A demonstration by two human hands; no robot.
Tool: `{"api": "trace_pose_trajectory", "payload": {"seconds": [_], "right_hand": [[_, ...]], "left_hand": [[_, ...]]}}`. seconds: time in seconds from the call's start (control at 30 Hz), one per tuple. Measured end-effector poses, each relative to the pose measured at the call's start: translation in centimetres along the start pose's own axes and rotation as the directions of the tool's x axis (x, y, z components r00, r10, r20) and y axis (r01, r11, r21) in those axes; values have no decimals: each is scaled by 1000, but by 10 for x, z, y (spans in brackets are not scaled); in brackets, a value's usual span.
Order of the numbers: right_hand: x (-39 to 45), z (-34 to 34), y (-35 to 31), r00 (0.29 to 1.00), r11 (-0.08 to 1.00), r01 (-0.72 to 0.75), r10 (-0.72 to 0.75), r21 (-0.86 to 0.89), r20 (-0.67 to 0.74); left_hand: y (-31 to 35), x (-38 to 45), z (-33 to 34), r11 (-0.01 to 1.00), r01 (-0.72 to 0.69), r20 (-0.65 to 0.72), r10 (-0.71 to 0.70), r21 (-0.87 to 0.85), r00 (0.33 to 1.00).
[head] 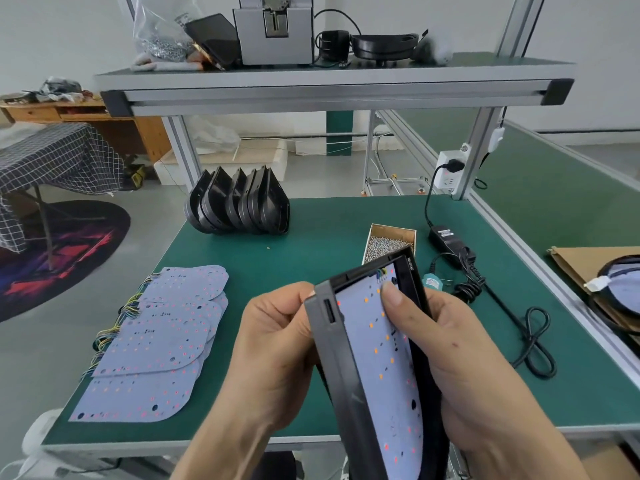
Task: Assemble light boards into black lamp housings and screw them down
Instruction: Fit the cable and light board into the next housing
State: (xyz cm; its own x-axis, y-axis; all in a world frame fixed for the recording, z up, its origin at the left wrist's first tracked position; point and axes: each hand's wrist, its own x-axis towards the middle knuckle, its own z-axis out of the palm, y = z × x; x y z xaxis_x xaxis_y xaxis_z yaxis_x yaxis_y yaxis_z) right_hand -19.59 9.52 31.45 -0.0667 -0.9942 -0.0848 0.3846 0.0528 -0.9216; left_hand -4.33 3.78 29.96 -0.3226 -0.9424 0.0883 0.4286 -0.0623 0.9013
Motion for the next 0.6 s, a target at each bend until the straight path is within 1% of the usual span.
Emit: {"api": "trace_pose_trajectory", "payload": {"seconds": [0.1,0.2,0.33,0.4,0.47,0.6], "right_hand": [[0,0,-1,1000,1000,6,-6,9,1],[0,-1,0,1000,1000,13,-13,-3,14],[3,-5,1,993,1000,-6,5,14,119],[4,-7,2,985,1000,-13,13,-4,173],[3,-8,4,980,999,-21,26,-31,197],[1,-6,6,985,999,-1,8,-43,174]], "left_hand": [[1,0,1,998,-22,-40,25,60,999],[-2,1,0,997,-20,-52,24,75,998],[-2,4,-3,998,6,-73,-1,64,997],[-2,5,-3,1000,10,-89,-8,28,996],[-1,5,-2,999,32,-79,-32,7,996],[-1,4,2,996,94,-38,-94,-3,995]]}}
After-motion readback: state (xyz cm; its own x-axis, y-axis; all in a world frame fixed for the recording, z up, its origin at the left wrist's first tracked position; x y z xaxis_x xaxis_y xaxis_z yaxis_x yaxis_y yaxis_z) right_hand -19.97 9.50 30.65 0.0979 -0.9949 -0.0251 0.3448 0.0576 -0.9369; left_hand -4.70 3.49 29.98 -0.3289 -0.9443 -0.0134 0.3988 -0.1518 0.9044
